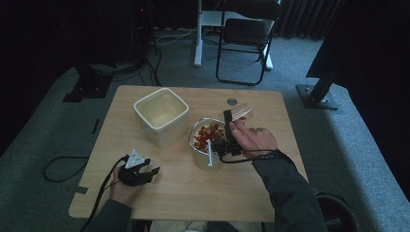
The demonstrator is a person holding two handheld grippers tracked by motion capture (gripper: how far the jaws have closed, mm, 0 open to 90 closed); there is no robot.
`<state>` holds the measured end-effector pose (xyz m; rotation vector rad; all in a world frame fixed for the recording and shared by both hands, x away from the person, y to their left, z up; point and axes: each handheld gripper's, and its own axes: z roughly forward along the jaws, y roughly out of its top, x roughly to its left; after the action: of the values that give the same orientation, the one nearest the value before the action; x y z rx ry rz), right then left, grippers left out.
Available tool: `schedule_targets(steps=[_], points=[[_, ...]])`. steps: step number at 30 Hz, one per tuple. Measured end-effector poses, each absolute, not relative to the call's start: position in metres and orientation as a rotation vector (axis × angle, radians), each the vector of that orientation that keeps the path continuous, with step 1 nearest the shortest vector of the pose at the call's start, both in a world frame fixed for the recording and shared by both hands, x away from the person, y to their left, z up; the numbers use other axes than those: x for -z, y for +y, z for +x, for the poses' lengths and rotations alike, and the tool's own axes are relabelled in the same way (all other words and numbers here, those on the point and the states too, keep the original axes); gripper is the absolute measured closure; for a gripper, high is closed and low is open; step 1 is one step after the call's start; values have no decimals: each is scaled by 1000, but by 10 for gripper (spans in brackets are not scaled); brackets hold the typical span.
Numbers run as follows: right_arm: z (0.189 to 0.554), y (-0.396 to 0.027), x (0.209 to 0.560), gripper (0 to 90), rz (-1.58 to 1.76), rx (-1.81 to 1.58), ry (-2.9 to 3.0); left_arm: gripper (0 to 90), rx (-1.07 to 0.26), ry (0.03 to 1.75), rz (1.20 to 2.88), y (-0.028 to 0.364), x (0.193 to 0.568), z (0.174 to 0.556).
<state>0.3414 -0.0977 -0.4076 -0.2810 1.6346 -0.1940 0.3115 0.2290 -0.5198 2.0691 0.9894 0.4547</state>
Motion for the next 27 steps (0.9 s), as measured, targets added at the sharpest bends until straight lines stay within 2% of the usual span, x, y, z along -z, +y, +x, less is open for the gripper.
schedule_targets(steps=[27], points=[[337, -96, 403, 392, -230, 73, 1707, 462, -454, 988, 2071, 229, 520, 312]])
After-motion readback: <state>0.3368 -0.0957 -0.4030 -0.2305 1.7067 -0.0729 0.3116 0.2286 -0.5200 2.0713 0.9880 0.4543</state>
